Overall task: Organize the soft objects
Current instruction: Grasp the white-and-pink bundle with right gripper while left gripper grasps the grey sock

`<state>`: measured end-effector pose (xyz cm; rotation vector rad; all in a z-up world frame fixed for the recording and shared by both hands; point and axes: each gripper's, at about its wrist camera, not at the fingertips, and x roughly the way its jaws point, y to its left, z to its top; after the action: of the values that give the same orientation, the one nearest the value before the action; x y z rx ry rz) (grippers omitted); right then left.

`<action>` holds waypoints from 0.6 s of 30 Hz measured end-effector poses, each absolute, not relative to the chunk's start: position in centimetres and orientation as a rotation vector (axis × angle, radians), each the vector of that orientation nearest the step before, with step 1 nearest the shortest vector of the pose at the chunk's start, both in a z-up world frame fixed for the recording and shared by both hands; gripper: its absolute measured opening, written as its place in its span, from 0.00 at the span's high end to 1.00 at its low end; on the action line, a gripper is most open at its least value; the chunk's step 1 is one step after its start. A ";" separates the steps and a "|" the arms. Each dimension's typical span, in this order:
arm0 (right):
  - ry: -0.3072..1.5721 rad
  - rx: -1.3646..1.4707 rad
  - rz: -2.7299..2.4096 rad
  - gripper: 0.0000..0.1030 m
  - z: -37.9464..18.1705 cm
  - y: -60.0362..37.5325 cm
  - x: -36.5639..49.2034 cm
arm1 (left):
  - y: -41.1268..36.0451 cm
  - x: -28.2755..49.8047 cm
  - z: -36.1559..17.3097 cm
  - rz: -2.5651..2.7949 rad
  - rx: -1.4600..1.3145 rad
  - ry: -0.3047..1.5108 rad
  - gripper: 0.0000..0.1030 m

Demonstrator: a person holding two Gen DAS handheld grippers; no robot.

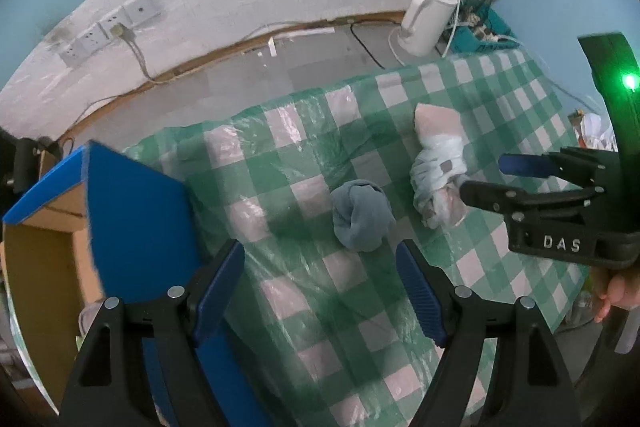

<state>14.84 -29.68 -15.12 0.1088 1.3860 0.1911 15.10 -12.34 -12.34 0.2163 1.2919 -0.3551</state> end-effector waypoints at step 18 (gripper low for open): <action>1.435 0.112 0.190 0.40 -18.9 -28.0 18.0 | -11.8 17.5 -15.1 -0.362 0.120 1.364 0.23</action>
<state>17.97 -28.02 -18.90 0.1117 1.4347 0.1896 17.52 -11.78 -15.09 0.1200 1.3640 -0.3623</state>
